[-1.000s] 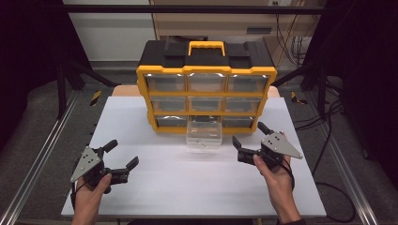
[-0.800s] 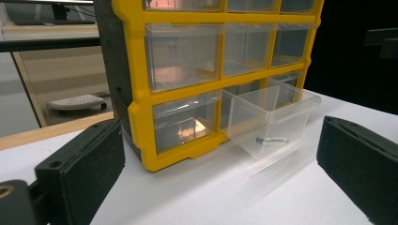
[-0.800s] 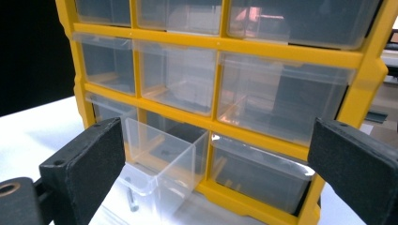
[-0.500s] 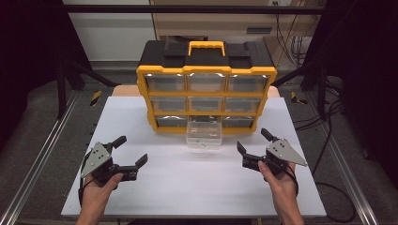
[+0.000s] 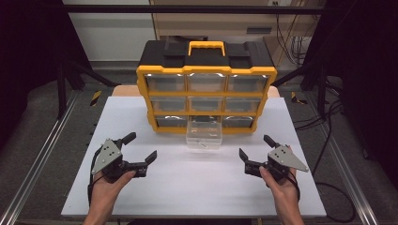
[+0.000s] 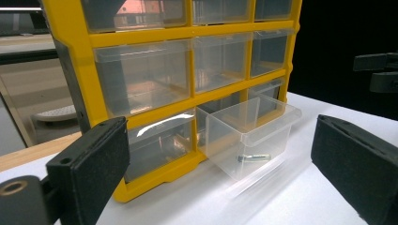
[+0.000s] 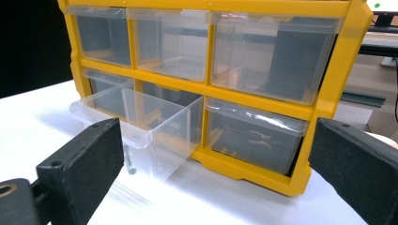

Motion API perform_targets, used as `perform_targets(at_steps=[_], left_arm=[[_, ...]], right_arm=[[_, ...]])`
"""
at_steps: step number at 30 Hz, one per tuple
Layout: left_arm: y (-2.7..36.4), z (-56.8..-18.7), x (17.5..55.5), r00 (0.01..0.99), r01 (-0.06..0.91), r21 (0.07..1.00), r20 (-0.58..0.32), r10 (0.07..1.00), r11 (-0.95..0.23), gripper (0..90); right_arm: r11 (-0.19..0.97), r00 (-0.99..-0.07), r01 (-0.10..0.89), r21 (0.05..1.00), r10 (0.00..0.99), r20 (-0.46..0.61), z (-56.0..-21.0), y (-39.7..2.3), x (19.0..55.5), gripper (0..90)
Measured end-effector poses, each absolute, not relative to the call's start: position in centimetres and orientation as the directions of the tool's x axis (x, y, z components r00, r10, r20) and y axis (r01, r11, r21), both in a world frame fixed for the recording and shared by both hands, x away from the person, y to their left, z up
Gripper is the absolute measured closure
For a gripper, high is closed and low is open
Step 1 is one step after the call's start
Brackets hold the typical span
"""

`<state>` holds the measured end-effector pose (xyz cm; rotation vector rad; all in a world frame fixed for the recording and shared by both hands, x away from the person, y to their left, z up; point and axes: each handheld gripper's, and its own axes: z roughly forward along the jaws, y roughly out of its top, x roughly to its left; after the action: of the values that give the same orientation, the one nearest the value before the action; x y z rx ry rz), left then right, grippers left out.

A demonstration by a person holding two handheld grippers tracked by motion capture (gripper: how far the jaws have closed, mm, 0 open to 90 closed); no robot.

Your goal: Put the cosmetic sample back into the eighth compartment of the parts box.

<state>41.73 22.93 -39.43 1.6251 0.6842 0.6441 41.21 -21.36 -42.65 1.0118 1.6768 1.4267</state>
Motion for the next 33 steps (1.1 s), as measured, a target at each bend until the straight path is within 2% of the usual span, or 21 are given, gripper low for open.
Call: perform_targets(at_steps=[19,33], left_arm=[[20.1,-39.2,41.8,0.689,0.105,0.985,0.026,0.725,-0.134,8.3],[17.2,-39.7,41.7,0.713,0.11,0.982,0.03,0.7,-0.154,21.8]], right_arm=[[0.083,-0.449,0.134,0.988,0.894,-0.015,-44.7,-22.2,40.4,5.1],[0.091,-0.445,0.157,0.983,0.895,-0.012,-45.0,-22.3,40.2,4.8]])
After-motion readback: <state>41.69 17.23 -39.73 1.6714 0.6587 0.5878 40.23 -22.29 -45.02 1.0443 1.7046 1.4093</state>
